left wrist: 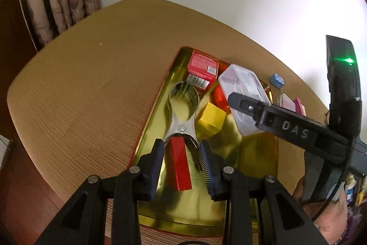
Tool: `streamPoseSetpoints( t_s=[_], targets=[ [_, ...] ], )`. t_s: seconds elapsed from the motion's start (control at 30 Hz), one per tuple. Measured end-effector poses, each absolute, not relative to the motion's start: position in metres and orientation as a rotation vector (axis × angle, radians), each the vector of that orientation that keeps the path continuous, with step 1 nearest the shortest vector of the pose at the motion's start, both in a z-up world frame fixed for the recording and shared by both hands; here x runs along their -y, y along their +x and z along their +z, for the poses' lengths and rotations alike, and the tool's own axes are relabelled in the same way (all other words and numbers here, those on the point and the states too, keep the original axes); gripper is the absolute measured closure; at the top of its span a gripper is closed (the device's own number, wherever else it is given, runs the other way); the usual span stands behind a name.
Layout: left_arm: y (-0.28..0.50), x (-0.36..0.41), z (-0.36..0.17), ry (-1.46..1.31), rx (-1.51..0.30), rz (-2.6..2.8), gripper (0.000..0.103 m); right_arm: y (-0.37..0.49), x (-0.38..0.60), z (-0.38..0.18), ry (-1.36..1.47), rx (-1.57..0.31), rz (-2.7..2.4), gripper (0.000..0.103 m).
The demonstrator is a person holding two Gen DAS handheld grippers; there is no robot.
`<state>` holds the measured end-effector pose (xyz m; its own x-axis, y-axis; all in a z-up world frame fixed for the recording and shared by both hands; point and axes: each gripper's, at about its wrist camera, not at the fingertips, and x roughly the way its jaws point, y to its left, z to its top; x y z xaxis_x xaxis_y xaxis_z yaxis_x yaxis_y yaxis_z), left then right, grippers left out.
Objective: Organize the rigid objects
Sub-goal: 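Release the red block in the tin while the right tool drops the plastic box there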
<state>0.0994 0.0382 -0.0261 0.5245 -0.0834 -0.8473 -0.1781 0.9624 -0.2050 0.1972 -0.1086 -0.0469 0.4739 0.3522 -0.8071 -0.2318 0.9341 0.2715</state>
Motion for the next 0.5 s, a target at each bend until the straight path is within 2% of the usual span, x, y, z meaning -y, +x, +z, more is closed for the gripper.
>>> streamPoseSetpoints(
  t_s=[0.5],
  targets=[
    [0.108,-0.036,-0.032,-0.281,-1.030,0.062,0.070,0.199,0.097,-0.050,0.092,-1.017,0.336,0.044]
  ],
)
